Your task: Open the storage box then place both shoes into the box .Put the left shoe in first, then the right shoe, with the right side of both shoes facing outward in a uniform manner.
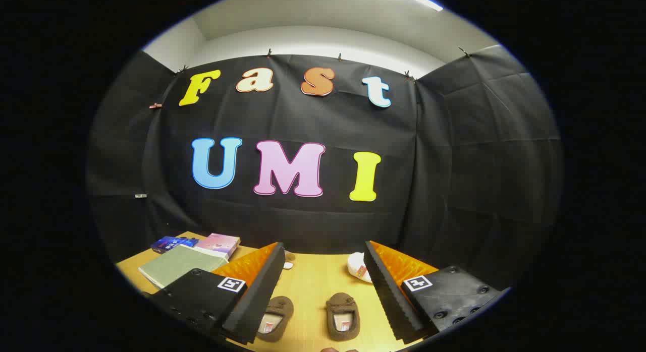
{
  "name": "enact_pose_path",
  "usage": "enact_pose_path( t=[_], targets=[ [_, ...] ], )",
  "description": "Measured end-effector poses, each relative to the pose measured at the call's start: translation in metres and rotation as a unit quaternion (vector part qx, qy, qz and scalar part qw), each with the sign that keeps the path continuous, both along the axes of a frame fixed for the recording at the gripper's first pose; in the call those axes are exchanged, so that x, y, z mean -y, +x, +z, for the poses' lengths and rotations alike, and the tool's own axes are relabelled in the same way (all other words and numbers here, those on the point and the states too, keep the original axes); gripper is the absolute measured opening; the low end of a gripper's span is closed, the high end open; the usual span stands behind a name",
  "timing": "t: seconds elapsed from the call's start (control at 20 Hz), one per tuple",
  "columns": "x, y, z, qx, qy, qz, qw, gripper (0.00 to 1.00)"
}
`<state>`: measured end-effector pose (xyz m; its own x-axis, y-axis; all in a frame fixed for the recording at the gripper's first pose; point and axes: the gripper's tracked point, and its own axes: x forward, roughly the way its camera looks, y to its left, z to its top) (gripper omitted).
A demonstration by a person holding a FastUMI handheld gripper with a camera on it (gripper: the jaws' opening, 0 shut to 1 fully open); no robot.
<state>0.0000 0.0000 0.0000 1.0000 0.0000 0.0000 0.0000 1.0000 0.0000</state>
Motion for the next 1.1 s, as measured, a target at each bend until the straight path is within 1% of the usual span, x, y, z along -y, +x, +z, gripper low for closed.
enact_pose_path(
  t=[0.5, 0.8, 1.1],
  targets=[
    [-0.027, 0.005, -0.009, -0.015, 0.006, 0.006, 1.0, 0.97],
    [-0.024, 0.015, -0.01, -0.015, 0.014, -0.017, 1.0, 0.97],
    [-0.038, 0.01, -0.021, -0.025, 0.006, -0.021, 0.999, 0.97]
  ],
)
